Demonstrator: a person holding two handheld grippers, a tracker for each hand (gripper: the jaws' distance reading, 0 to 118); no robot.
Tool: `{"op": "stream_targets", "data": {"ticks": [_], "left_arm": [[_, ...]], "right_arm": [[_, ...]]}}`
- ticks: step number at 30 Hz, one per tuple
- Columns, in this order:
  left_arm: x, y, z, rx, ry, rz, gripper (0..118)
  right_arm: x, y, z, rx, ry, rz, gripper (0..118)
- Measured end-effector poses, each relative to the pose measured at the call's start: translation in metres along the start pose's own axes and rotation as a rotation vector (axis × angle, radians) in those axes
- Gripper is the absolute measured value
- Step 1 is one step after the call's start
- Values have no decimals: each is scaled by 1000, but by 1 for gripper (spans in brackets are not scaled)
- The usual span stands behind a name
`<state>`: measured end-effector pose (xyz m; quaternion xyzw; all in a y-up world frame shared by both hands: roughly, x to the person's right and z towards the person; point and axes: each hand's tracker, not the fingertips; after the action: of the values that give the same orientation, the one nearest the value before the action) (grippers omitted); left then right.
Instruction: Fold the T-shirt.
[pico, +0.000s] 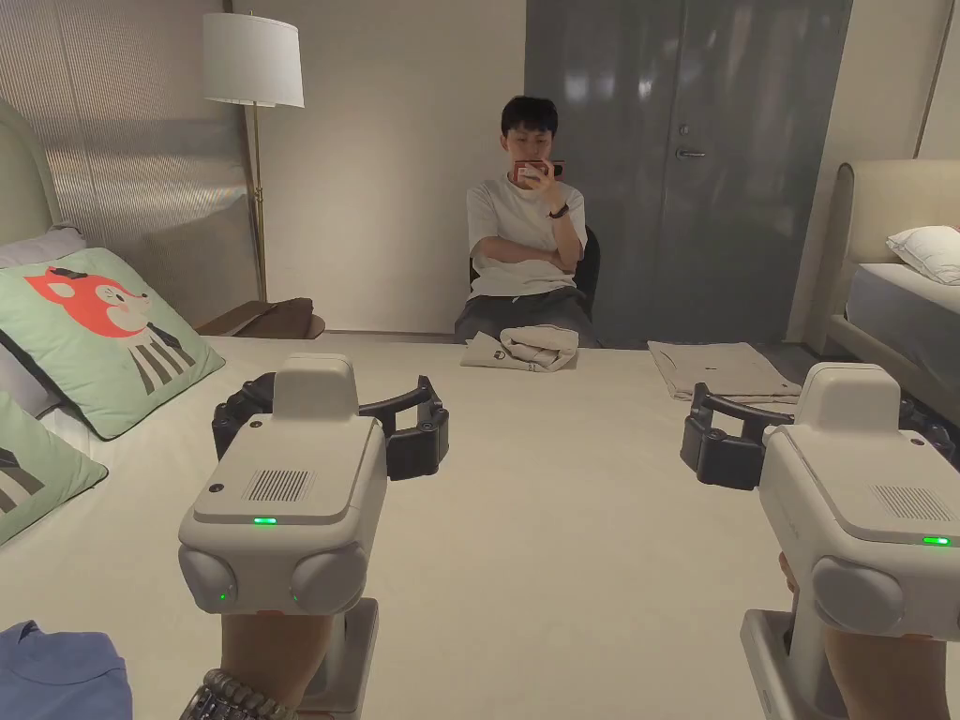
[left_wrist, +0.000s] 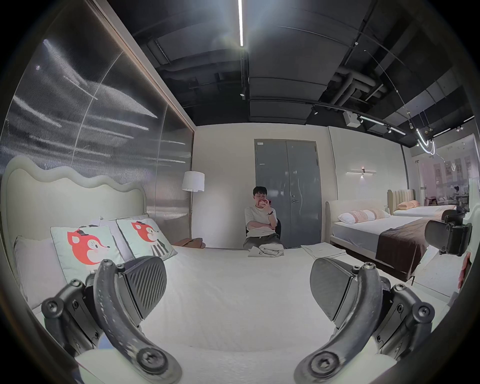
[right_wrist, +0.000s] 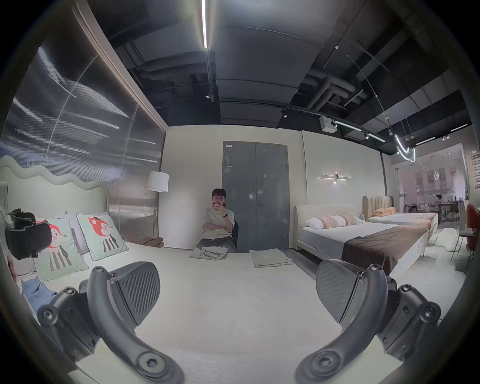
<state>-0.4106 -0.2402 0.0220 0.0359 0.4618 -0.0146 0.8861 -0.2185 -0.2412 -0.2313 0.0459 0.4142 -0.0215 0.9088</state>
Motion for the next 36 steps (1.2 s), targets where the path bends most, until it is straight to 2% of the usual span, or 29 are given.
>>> {"op": "stream_targets", "data": {"ticks": [33,34,35,36], "left_arm": [[1,1,4,-4,-1,0,108],[2,1,5,-2,-5,-2,102],[3,0,6,8,-6,-5,80],[5,0,7,13,-2,-11,58]], "right_arm": [[-2,1,7,11,-12,18,117],[-2,1,7,4,-4,26,116],[-2,1,8,8,5,29,103],[-3,0,9,15,0,36,81]]}}
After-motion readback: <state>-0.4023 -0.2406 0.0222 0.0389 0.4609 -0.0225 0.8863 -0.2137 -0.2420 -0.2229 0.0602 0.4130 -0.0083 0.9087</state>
